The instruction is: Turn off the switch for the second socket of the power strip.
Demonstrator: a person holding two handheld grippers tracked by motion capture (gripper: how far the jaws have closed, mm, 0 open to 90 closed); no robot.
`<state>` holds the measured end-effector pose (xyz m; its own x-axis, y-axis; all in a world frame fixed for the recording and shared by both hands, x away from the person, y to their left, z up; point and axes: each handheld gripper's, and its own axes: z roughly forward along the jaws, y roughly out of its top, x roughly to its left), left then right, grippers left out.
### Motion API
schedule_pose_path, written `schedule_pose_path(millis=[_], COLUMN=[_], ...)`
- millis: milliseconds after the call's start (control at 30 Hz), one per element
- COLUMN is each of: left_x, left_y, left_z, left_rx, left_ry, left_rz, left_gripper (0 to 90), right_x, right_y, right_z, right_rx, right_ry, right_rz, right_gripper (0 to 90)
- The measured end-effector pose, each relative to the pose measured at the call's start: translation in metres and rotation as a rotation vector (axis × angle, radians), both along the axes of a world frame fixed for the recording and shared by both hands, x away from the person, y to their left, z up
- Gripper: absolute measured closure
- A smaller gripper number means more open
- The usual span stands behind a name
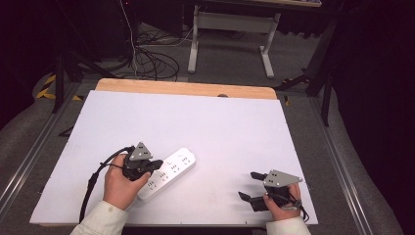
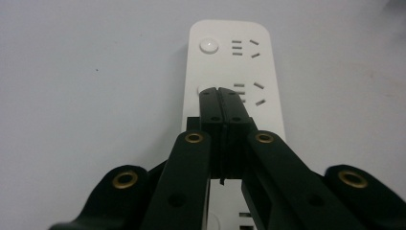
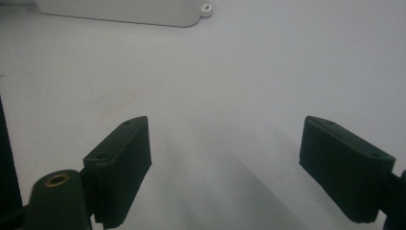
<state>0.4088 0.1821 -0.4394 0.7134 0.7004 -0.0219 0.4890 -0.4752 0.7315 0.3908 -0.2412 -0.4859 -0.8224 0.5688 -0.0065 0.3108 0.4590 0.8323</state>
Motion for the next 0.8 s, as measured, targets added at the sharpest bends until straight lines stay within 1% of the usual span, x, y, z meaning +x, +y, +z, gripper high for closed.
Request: schedule_pose_path(millis=[133, 167, 200, 267, 333, 433, 467, 533, 567, 633, 667, 733, 800], left_x=[-0.003, -0.003, -0.003, -0.005, -0.006, -0.010, -0.011, -0.012, -0.012, -0.013, -0.013, -0.012, -0.012], left_y=[-0.002, -0.002, -0.002, -0.001, 0.001, 0.004, 0.004, 0.004, 0.004, 0.004, 0.005, 0.007, 0.010], left_z=[0.004, 0.004, 0.006, 0.008, 0.011, 0.019, 0.021, 0.023, 0.024, 0.025, 0.025, 0.025, 0.026], left_rx=[-0.005, -0.008, 0.001, -0.010, -0.008, 0.000, -0.005, -0.009, -0.004, -0.018, -0.017, -0.023, -0.021], left_ry=[0.002, -0.003, -0.011, -0.004, -0.019, -0.047, -0.044, -0.059, -0.063, -0.054, -0.053, -0.057, -0.065], left_rz=[-0.013, -0.013, -0.022, -0.028, -0.043, -0.037, -0.041, -0.046, -0.052, -0.049, -0.053, -0.048, -0.042], left_gripper=[90.0, 90.0, 90.0, 90.0, 89.8, 87.8, 88.0, 88.5, 88.5, 88.4, 87.7, 87.0, 83.9], right_x=[0.000, -0.001, -0.001, -0.001, -0.001, 0.000, 0.000, 0.000, 0.000, 0.000, 0.000, 0.000, 0.000], right_y=[0.000, 0.000, 0.000, 0.000, -0.001, -0.001, 0.000, 0.000, 0.000, 0.000, -0.001, -0.001, -0.001], right_z=[0.000, 0.000, 0.000, 0.000, 0.000, 0.000, 0.000, 0.000, 0.000, 0.000, 0.000, 0.000, 0.000], right_rx=[0.001, 0.002, 0.002, 0.003, 0.005, 0.004, 0.004, 0.003, 0.003, 0.006, 0.005, 0.004, 0.003], right_ry=[-0.002, -0.001, -0.001, -0.002, -0.002, -0.002, 0.001, 0.002, 0.002, 0.002, 0.001, 0.001, 0.001], right_rz=[-0.001, 0.000, 0.000, 0.000, -0.001, -0.001, 0.000, 0.000, 0.000, 0.000, -0.001, -0.001, -0.001], right_gripper=[18.9, 18.9, 18.9, 18.9, 18.9, 18.9, 18.8, 18.8, 18.8, 18.9, 18.9, 18.8, 18.8])
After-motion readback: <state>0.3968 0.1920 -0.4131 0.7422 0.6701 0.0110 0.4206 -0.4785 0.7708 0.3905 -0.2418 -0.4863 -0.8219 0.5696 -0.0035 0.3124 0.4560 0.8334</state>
